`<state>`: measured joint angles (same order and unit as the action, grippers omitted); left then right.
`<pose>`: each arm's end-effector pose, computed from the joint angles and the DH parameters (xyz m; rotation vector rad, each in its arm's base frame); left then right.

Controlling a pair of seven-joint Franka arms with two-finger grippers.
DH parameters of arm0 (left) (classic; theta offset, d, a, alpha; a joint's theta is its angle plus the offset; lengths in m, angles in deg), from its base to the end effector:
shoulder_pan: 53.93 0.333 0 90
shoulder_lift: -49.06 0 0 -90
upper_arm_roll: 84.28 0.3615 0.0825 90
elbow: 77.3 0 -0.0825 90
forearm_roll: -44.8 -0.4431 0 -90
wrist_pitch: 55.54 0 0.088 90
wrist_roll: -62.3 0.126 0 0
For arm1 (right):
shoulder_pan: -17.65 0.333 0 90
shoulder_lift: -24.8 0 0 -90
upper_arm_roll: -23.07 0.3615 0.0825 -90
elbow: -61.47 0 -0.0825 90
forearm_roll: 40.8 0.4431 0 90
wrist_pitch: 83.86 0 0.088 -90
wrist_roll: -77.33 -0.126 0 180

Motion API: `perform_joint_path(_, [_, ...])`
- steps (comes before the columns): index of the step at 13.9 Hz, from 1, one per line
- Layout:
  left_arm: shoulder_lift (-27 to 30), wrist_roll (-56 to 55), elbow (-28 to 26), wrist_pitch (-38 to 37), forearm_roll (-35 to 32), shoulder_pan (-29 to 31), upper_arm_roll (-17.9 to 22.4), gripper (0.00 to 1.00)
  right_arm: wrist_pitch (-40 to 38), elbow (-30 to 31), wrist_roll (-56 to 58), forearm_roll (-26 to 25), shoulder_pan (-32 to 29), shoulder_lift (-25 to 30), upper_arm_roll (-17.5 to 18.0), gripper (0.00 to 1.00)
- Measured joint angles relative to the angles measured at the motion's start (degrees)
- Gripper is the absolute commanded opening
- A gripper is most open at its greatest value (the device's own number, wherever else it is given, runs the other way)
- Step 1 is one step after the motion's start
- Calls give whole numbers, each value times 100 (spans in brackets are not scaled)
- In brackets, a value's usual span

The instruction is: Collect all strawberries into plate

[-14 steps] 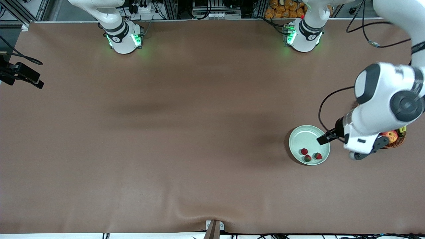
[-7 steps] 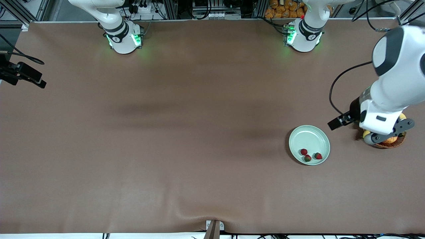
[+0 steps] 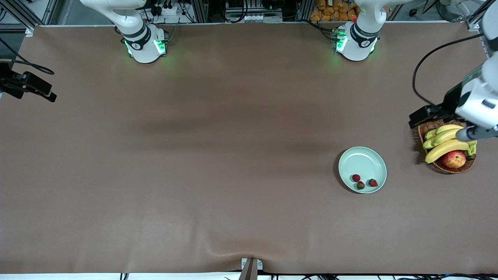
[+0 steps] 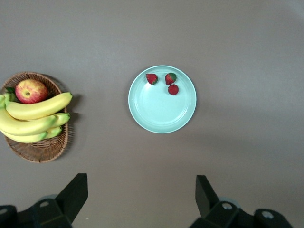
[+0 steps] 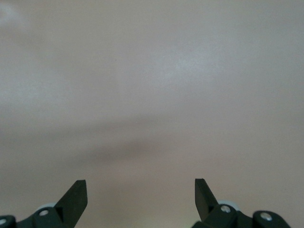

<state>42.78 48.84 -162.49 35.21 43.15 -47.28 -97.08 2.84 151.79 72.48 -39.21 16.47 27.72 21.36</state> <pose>0.6497 -0.0583 0.6290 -3.1290 -0.2009 0.0140 0.5887 -0.0266 0.6737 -3.1056 0.2078 0.0198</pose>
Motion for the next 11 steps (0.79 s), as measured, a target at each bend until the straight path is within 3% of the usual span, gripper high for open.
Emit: perform_joint_path(11, [457,189,-338,-57,21,-187,164,100,-145,-85,1,-2,0,3,-10,100])
